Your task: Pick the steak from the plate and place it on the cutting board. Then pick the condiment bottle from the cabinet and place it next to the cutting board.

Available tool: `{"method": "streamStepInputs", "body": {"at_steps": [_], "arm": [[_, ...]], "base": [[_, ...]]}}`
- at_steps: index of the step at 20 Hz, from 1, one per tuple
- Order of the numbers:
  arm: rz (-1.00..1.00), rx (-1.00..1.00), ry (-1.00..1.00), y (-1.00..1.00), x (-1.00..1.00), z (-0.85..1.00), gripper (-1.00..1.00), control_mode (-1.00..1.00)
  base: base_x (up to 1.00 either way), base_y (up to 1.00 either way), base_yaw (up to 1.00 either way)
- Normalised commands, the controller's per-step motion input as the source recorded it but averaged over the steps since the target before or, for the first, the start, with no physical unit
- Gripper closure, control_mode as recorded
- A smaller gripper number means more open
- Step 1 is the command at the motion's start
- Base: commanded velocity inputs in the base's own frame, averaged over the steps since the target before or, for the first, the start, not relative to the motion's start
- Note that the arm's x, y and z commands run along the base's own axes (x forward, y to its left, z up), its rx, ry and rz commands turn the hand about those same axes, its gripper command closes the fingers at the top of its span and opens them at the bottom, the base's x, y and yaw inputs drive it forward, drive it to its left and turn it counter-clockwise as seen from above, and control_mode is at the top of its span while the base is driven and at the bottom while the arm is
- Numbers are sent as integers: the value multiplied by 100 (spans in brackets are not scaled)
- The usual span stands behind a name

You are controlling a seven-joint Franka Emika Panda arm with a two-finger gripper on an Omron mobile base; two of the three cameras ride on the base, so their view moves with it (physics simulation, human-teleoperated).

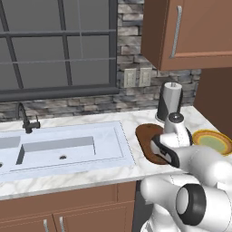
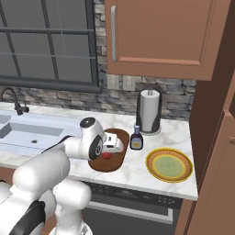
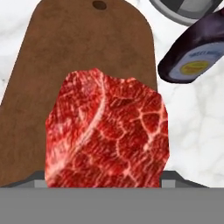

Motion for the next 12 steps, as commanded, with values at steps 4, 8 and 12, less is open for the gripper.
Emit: {"method": "streamStepInputs", "body": {"at_steps": [4, 8, 12], "arm": [[0, 1, -5, 0, 0, -36, 100, -100], [0, 2, -5, 0, 0, -36, 100, -100], [0, 2, -4, 1, 0, -34, 100, -100]], "base": [[0, 0, 0], [0, 0, 0], [0, 0, 0]]}}
